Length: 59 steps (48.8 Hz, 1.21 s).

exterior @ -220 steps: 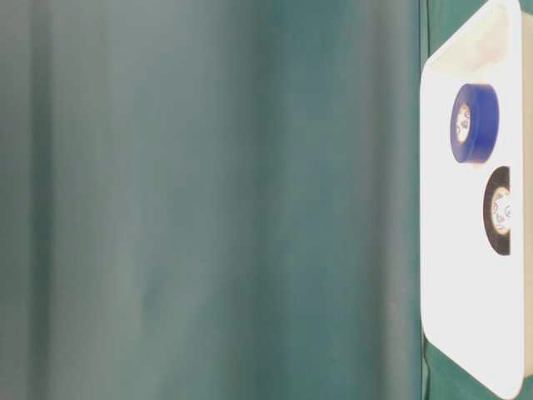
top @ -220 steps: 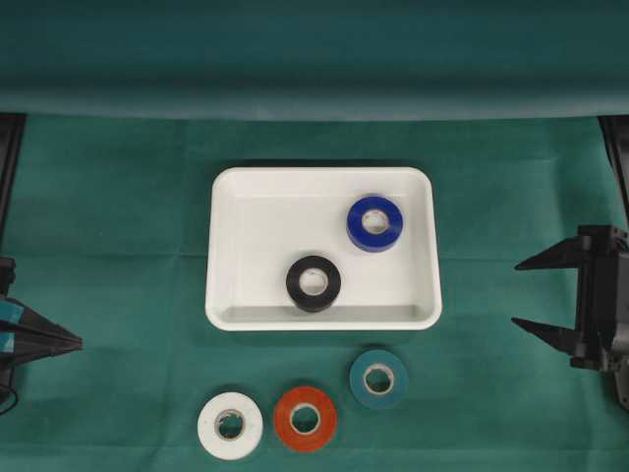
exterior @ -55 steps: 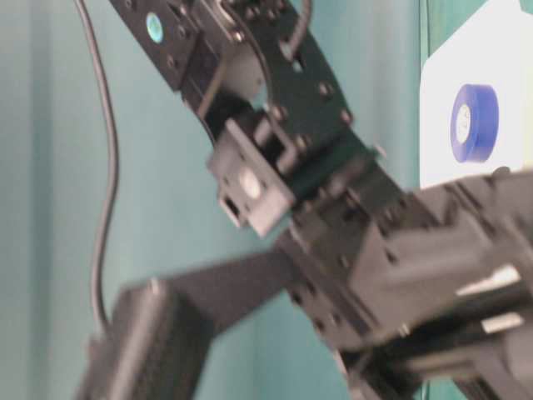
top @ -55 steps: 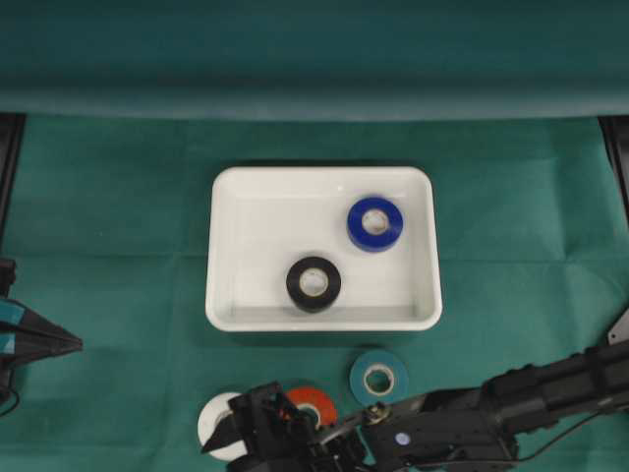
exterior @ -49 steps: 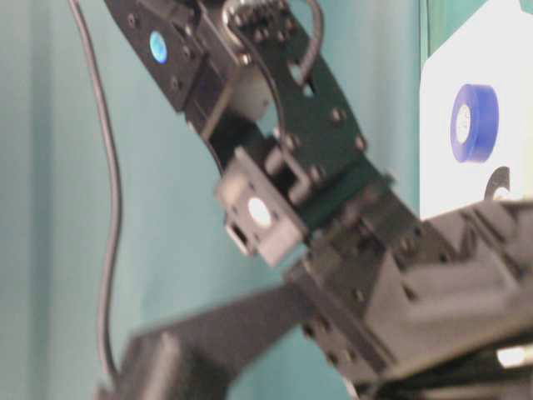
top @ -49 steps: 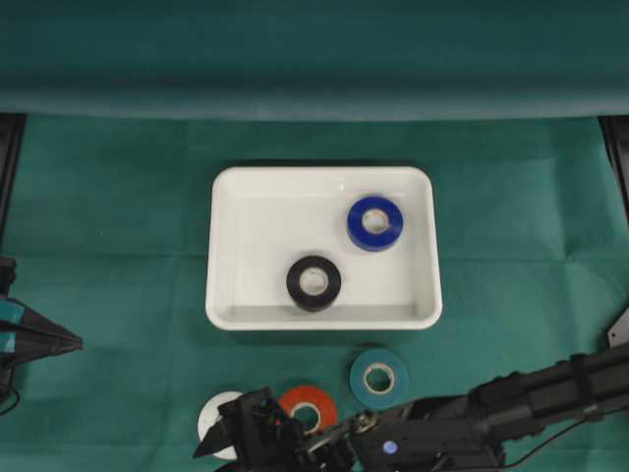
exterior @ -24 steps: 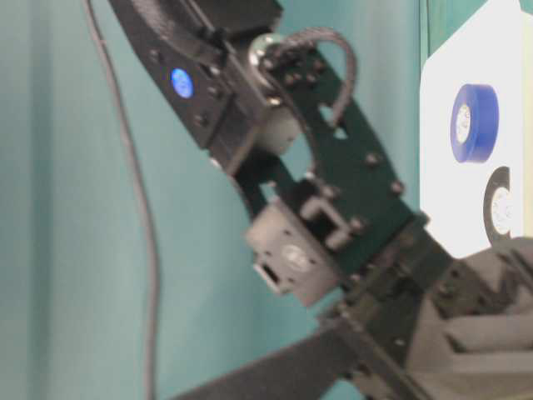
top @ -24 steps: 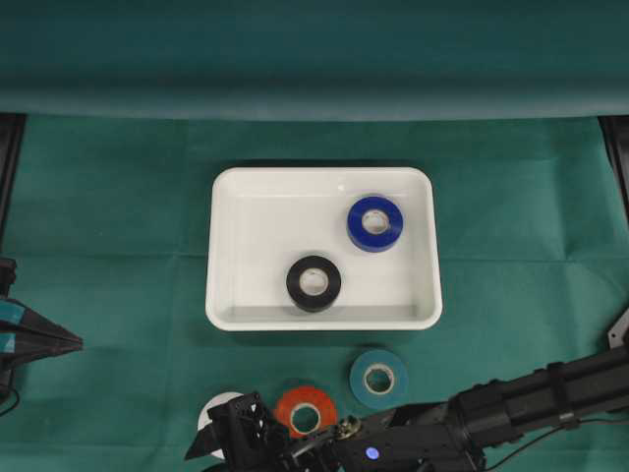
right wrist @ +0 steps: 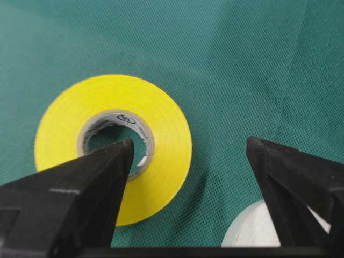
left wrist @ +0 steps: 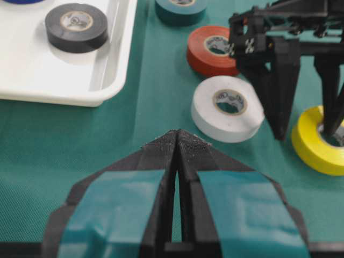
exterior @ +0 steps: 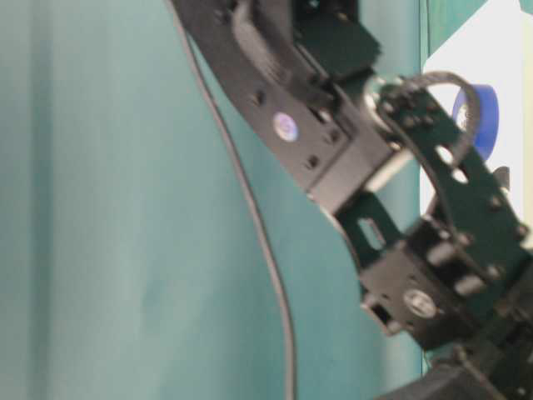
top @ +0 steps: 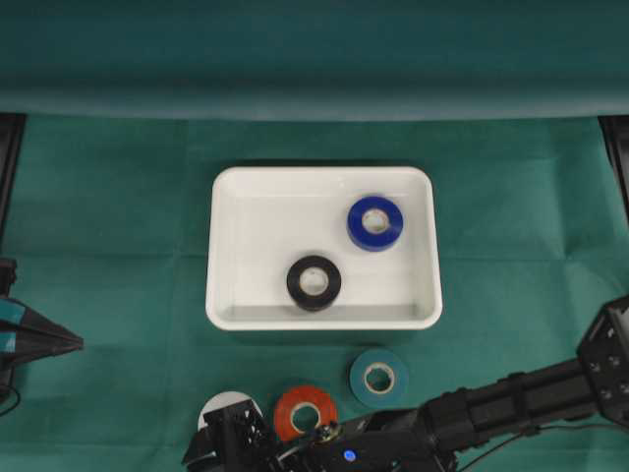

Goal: Put the tape into the white case with the right arm.
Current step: 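Move the right gripper past the red roll toward the yellow tape roll, then lower the right gripper into the yellow roll's core and close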

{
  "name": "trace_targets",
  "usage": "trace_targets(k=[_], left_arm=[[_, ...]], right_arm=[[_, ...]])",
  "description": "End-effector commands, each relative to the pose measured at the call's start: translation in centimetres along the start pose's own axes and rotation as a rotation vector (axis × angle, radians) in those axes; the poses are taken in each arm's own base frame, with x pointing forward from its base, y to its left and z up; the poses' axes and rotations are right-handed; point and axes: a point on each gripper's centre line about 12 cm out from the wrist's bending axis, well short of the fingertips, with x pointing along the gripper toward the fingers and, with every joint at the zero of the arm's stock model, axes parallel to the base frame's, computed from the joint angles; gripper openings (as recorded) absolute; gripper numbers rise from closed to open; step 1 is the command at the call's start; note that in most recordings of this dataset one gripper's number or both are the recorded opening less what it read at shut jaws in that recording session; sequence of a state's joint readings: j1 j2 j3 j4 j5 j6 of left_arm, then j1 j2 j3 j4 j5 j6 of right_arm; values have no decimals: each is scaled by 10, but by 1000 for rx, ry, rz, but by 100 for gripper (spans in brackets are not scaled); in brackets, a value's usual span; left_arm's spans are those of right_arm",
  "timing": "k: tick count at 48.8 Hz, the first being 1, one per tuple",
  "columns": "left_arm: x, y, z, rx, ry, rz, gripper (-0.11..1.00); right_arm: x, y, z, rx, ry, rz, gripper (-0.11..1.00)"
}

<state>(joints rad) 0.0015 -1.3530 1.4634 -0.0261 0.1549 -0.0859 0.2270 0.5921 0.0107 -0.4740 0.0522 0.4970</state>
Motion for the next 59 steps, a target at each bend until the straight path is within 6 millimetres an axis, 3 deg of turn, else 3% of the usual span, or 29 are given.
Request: trace_targets(k=[1, 16, 30, 41, 59], left_arm=[[0, 0, 4, -2, -12, 0, 0], [0, 0, 4, -2, -12, 0, 0], [0, 0, 4, -4, -11, 2, 0], [0, 0, 4, -2, -12, 0, 0], [0, 0, 4, -2, -12, 0, 0]], right_arm=[[-5, -1, 21, 3, -54, 2, 56], [-2, -5, 17, 17, -36, -10, 49], [-2, -6, 14, 11, -11, -23, 1], [-3, -7, 13, 9, 8, -34, 1], [-21, -6, 33, 8, -17, -44, 1]])
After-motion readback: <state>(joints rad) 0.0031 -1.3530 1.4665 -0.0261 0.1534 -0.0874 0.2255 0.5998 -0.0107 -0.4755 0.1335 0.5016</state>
